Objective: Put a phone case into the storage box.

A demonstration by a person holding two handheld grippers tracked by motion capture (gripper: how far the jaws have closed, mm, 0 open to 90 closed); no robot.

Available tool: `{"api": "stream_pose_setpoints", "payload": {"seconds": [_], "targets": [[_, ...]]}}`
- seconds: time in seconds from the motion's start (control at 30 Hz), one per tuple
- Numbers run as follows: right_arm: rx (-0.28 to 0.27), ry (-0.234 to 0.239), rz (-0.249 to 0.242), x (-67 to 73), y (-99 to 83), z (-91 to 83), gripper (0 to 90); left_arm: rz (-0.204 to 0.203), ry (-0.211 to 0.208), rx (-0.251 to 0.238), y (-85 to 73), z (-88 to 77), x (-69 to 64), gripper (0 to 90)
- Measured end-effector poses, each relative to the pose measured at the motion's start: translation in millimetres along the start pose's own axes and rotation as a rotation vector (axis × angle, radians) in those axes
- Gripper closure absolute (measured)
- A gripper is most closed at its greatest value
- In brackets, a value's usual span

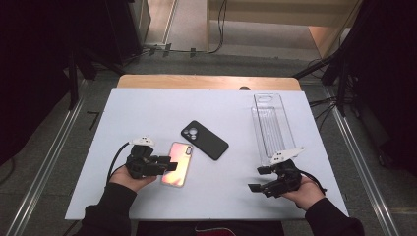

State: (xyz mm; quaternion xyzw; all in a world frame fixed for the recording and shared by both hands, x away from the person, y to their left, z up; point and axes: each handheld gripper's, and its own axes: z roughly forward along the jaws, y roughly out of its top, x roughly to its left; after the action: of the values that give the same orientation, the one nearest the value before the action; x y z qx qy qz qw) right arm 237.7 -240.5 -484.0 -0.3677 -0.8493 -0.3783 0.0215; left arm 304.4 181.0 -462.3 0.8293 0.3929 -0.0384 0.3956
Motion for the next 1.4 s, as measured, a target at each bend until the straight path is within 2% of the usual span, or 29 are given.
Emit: {"api": "stream_pose_setpoints", "payload": {"seconds": [0.07,0.1,0.13,0.2,0.3,0.47,0.67,0.83,1.4], "targets": [[0.002,0.001,-0.002,0.1,0.0,0.4,20.3,-0.031,0.018,0.011,4.4,3.6,0.1,66.2],[0.004,0.001,-0.002,0.1,-0.1,0.5,20.4,-0.064,0.015,0.017,6.9,5.3,1.1,72.9],[0.006,-0.001,-0.004,0.0,-0.3,0.6,20.4,-0.075,0.007,0.015,8.7,7.0,1.8,76.9],[0.009,0.0,-0.005,0.2,-0.5,0.6,20.4,-0.042,0.017,0.024,10.9,8.8,1.0,89.5],[0.009,-0.002,-0.004,0.3,-0.7,-0.3,20.4,-0.038,0.001,0.046,9.8,10.2,3.0,90.0],[0.011,-0.004,-0.008,1.1,-1.0,-1.0,20.4,-0.07,0.024,0.106,2.9,14.5,12.0,90.0],[0.013,-0.007,-0.011,1.7,-1.1,-0.8,20.4,-0.069,0.018,0.154,-1.8,19.0,12.4,90.0],[0.016,-0.008,-0.013,2.0,-1.1,-0.8,20.4,-0.076,0.036,0.194,-5.4,22.5,15.6,90.0],[0.019,-0.011,-0.017,1.9,-1.4,-1.0,20.4,-0.106,0.095,0.181,-6.5,12.8,28.5,90.0]]}}
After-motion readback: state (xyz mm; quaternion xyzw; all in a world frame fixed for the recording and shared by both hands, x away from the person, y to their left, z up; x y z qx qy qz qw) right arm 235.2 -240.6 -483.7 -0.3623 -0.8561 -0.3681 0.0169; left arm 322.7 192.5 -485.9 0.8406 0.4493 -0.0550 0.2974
